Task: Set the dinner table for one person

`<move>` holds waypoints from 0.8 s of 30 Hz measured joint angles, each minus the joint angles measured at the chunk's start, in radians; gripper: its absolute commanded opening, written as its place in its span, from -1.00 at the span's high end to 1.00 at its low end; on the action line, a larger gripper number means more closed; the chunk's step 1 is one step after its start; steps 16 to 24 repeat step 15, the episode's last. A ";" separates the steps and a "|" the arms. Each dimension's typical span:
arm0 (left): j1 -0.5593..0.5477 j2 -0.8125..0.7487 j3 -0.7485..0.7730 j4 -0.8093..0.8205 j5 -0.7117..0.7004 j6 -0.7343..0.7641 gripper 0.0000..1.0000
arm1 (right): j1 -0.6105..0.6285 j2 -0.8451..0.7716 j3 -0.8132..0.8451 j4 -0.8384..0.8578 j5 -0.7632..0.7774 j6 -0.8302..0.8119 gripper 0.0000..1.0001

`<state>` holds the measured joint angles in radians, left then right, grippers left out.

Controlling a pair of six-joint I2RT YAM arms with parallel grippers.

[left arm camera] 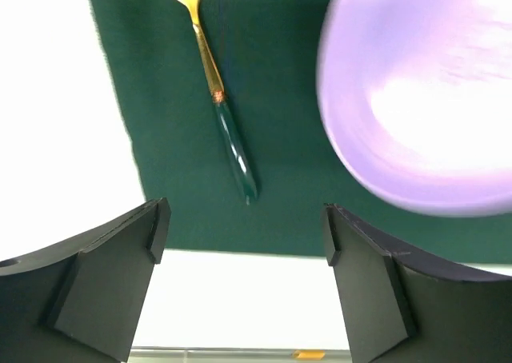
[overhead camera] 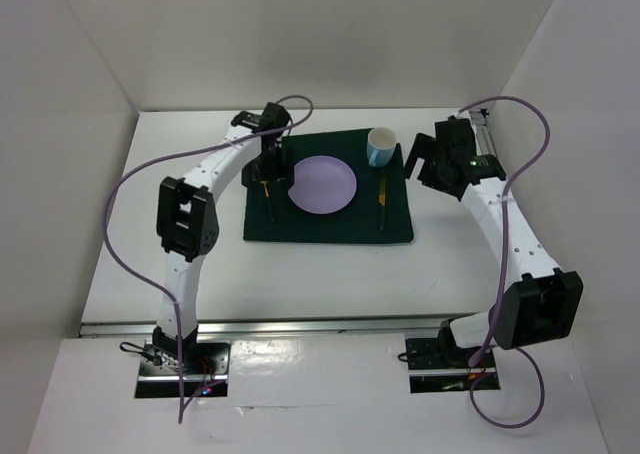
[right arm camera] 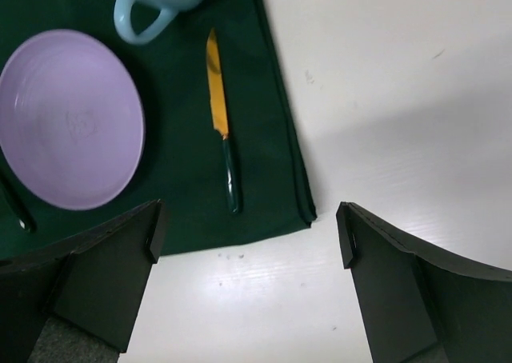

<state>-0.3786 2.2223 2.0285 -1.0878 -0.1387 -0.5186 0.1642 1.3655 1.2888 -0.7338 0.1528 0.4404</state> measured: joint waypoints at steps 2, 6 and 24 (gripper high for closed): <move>0.000 -0.067 0.026 -0.013 0.001 0.017 -0.89 | -0.014 -0.001 0.016 -0.005 0.020 0.003 -1.00; 0.000 -0.294 0.026 0.000 0.007 0.045 -0.86 | -0.039 -0.003 0.042 -0.024 0.051 0.016 -1.00; 0.005 -0.728 -0.230 0.088 -0.009 0.040 -0.86 | -0.045 -0.005 0.039 -0.067 0.072 0.035 -1.00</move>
